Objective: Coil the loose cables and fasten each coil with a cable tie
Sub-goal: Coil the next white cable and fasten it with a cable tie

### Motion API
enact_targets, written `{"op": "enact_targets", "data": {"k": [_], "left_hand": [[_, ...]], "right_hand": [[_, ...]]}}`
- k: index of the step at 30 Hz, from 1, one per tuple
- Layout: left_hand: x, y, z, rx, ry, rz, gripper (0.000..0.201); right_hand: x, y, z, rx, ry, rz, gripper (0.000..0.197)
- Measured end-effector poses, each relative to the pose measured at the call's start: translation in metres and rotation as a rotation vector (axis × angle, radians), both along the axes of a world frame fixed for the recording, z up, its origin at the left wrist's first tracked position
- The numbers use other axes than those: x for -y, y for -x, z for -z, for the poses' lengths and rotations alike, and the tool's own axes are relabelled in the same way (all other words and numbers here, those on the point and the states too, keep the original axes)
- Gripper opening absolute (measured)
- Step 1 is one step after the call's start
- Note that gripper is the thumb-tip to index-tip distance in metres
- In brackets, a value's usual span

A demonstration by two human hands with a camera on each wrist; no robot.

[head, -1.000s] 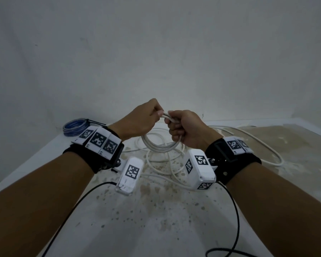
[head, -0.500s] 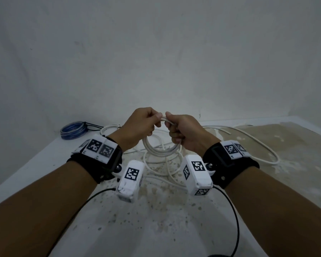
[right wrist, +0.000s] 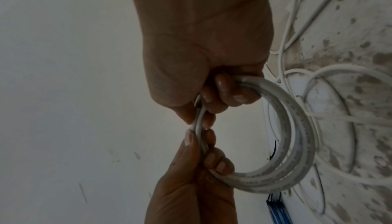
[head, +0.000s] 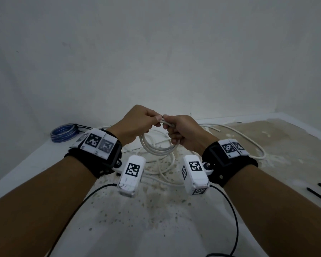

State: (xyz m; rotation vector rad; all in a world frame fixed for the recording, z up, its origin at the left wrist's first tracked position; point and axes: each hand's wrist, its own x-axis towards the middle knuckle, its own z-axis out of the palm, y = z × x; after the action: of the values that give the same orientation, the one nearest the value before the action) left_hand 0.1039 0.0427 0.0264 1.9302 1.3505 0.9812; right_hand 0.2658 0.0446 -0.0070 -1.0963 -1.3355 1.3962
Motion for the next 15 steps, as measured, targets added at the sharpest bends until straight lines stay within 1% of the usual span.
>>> {"op": "enact_targets", "data": {"k": [5,6,9,13,15], "left_hand": [[0.000,-0.008,0.003,-0.134,-0.135,-0.027,0.022],[0.000,-0.009,0.004,-0.135,-0.157,-0.028,0.022],[0.003,-0.015,0.009,-0.067,-0.166,-0.004,0.020],[0.006,-0.030,0.012,-0.063,-0.176,0.064,0.021],[0.007,-0.043,0.013,-0.067,-0.193,0.063,0.021]], "right_hand": [[0.002,-0.005,0.001,-0.036,0.019,0.022,0.038],[0.003,-0.006,0.001,-0.037,0.018,0.029,0.037],[0.008,-0.014,-0.001,-0.019,0.023,0.050,0.037],[0.016,-0.030,0.003,-0.001,0.008,0.082,0.038],[0.021,-0.039,0.005,-0.021,0.011,0.106,0.039]]}}
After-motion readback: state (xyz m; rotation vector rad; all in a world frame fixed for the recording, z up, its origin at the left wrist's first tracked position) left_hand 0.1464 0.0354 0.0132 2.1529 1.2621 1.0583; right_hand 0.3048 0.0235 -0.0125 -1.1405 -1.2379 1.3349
